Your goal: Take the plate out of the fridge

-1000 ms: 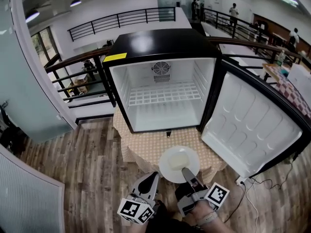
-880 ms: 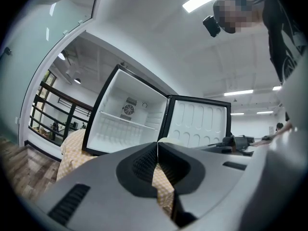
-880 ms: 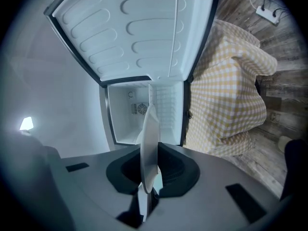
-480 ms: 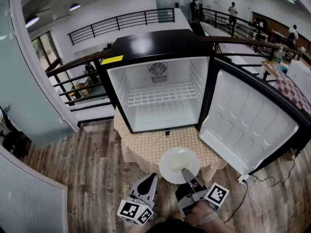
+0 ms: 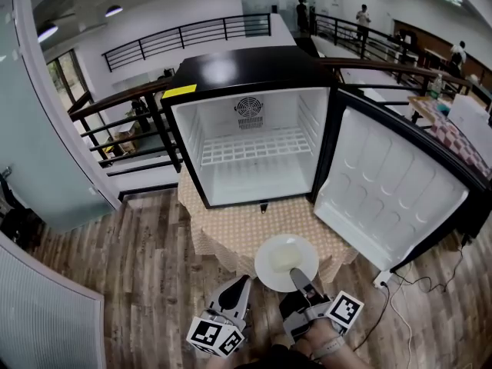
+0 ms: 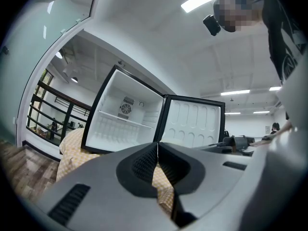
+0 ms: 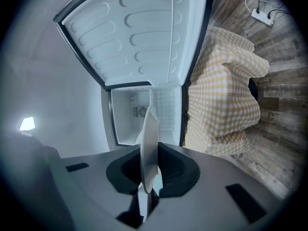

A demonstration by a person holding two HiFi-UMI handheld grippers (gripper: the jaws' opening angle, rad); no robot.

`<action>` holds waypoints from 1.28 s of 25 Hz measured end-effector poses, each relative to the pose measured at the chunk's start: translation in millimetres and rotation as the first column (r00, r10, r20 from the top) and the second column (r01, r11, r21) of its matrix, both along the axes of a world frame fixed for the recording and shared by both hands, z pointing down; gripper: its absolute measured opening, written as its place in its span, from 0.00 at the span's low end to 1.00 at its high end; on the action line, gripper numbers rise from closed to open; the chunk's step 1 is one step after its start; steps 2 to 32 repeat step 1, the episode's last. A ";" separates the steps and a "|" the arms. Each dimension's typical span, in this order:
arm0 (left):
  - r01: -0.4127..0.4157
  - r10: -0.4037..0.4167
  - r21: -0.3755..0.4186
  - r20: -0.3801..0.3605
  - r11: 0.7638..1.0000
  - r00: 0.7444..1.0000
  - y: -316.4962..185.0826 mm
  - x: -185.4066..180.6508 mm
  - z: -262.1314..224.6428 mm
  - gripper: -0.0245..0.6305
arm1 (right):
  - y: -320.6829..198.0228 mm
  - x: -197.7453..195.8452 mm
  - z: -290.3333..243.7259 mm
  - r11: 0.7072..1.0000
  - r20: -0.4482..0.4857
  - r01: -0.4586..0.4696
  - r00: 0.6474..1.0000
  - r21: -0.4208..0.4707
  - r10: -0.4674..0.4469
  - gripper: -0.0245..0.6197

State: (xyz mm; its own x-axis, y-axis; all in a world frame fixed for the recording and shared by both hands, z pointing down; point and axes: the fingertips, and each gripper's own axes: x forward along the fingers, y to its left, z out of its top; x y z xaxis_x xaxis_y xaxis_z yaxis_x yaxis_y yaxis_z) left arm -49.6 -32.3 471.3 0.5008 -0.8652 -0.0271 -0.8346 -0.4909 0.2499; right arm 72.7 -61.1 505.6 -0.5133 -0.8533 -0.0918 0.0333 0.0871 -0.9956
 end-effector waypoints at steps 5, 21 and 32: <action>-0.001 0.001 0.001 0.000 1.000 1.000 2.2 -1.7 -0.2 0.06 | 2.1 -0.8 0.3 1.000 -0.001 -0.003 1.000 0.001 0.003 0.12; -0.001 0.001 0.001 0.000 1.000 1.000 2.2 -1.7 -0.2 0.06 | 2.1 -0.8 0.3 1.000 -0.001 -0.003 1.000 0.001 0.003 0.12; -0.001 0.001 0.001 0.000 1.000 1.000 2.2 -1.7 -0.2 0.06 | 2.1 -0.8 0.3 1.000 -0.001 -0.003 1.000 0.001 0.003 0.12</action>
